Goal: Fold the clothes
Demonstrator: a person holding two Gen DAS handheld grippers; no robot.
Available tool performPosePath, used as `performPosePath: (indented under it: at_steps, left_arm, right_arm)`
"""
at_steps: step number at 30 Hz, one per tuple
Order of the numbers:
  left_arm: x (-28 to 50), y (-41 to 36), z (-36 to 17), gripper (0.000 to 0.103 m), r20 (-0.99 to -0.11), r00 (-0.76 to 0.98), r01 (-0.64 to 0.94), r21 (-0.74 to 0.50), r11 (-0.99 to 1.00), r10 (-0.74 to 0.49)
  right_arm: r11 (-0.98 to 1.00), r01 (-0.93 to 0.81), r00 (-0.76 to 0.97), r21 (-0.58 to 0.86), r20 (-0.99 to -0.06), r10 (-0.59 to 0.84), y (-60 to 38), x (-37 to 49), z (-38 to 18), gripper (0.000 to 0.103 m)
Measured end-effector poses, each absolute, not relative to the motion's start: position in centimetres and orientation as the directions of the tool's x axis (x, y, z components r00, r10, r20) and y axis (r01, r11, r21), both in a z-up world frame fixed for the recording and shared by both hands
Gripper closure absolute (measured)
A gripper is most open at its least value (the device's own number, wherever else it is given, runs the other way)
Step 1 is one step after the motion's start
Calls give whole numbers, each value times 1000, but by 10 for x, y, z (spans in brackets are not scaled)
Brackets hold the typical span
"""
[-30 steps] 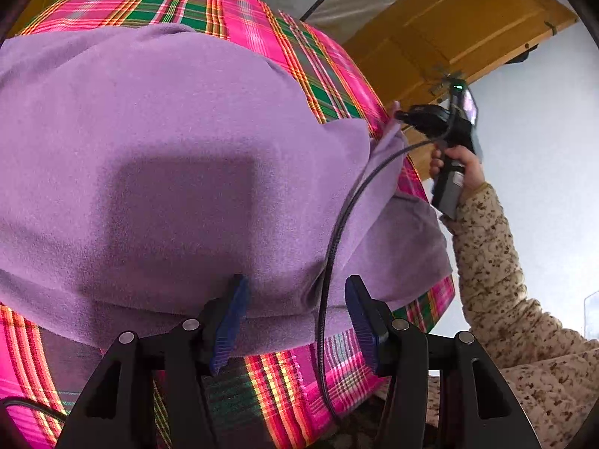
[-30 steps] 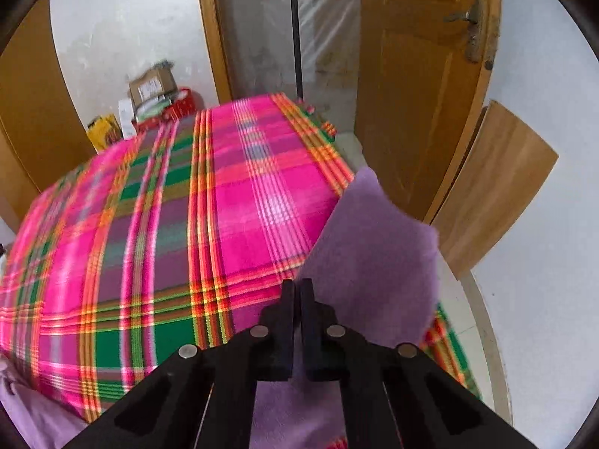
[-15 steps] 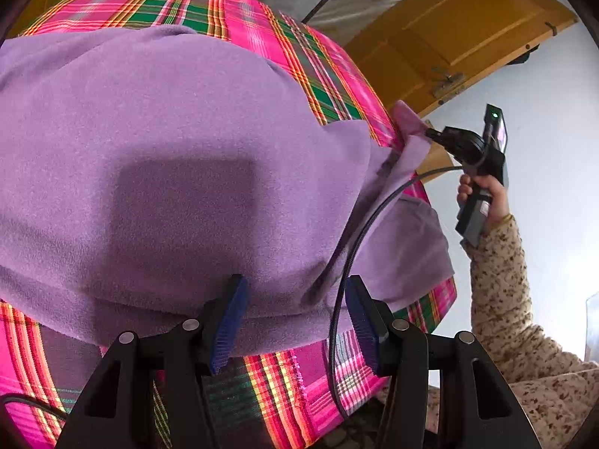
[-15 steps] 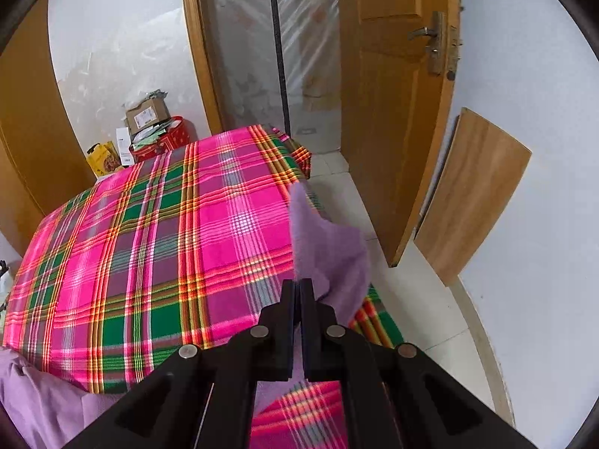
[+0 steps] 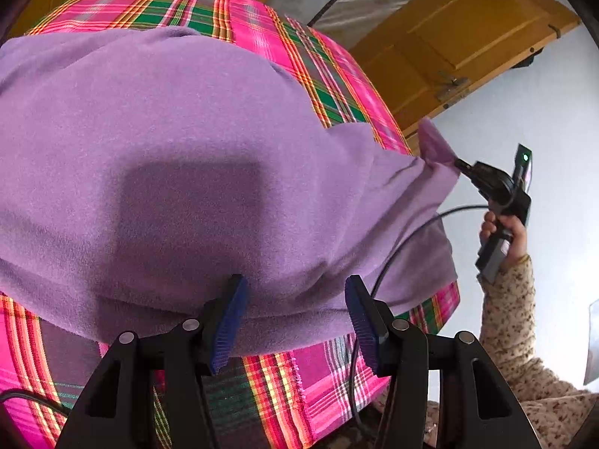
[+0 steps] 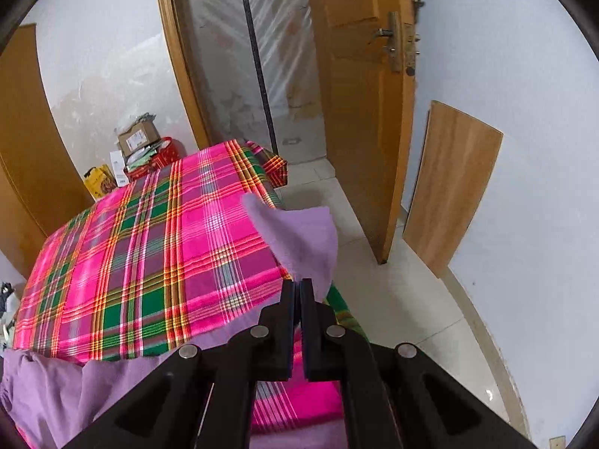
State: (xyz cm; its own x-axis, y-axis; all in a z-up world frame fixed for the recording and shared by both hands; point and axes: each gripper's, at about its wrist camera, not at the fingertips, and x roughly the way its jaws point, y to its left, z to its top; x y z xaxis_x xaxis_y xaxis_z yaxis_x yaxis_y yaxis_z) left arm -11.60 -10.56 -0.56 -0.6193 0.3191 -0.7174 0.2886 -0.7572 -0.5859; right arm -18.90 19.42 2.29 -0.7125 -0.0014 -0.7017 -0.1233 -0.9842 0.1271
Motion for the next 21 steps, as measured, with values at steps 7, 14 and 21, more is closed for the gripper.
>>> performPosePath:
  at_steps: [7, 14, 21]
  left_arm:
    - [-117, -105, -7, 47, -712, -629, 295, -590, -752, 312]
    - [-118, -105, -7, 47, -712, -632, 299, -588, -751, 306]
    - [-117, -112, -8, 47, -703, -628, 300, -616, -728, 335]
  right_arm:
    - [-982, -132, -728, 135, -686, 4, 208, -164, 27, 100]
    - [-976, -145, -742, 163, -671, -2, 220, -148, 35, 100]
    - [-971, -154, -776, 185, -631, 3, 233, -118, 48, 100]
